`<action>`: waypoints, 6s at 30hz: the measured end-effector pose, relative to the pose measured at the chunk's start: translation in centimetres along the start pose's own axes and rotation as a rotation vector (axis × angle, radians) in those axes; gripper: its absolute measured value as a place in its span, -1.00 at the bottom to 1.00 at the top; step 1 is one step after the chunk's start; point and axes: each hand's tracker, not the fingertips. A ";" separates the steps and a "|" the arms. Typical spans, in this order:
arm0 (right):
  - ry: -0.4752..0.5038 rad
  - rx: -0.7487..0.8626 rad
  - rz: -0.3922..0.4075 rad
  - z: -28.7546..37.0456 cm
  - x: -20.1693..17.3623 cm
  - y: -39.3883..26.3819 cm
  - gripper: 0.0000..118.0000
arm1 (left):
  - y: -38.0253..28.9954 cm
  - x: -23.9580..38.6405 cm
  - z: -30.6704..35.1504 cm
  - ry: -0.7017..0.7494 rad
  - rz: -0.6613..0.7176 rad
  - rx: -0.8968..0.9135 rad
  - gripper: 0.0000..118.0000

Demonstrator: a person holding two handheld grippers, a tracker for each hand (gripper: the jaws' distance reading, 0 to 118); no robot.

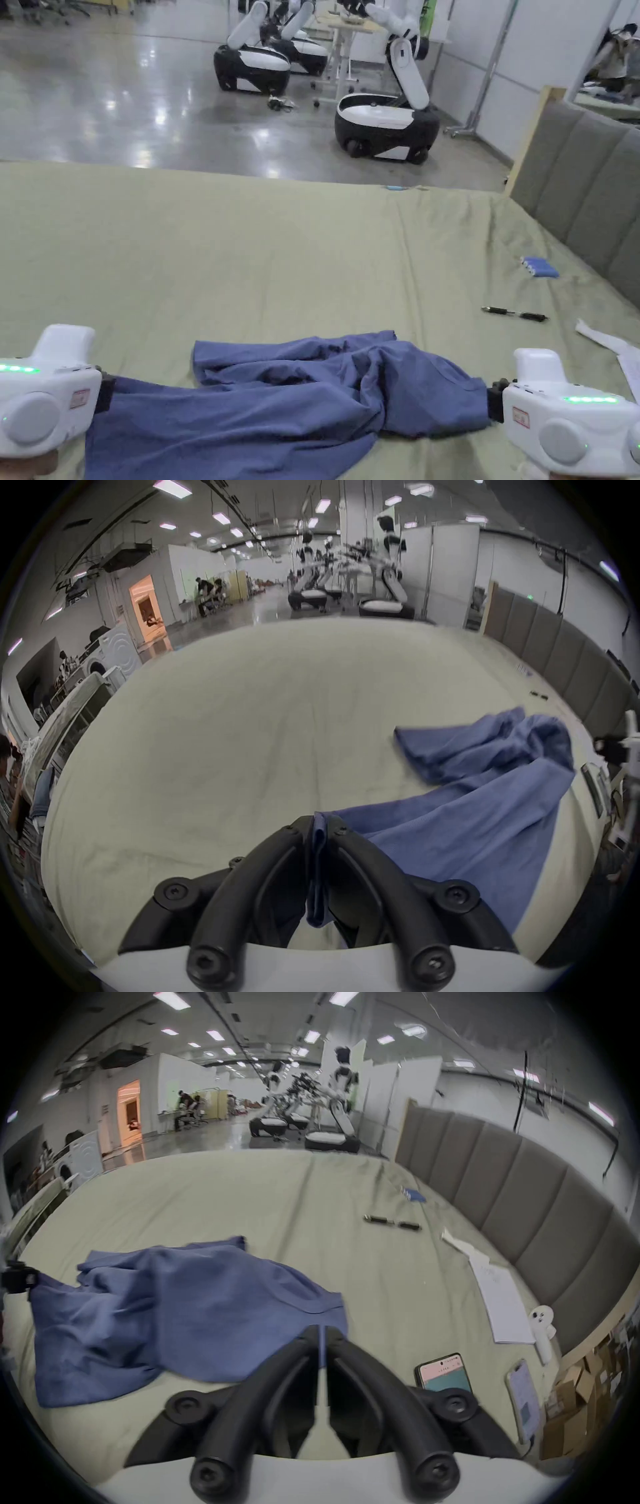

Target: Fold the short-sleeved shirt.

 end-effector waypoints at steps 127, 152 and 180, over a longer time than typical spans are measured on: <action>0.451 0.110 0.108 9.7 -22.1 -5.2 -1.00 | -13.7 -13.4 4.8 -0.069 -0.066 -0.095 0.06; 0.245 -0.103 0.274 -17.7 -18.5 15.4 0.95 | -11.9 -13.2 6.6 -0.056 0.097 0.049 -0.87; 0.265 0.376 0.051 12.0 -9.0 29.3 -0.99 | 14.2 -11.3 11.9 0.009 0.061 0.400 -0.92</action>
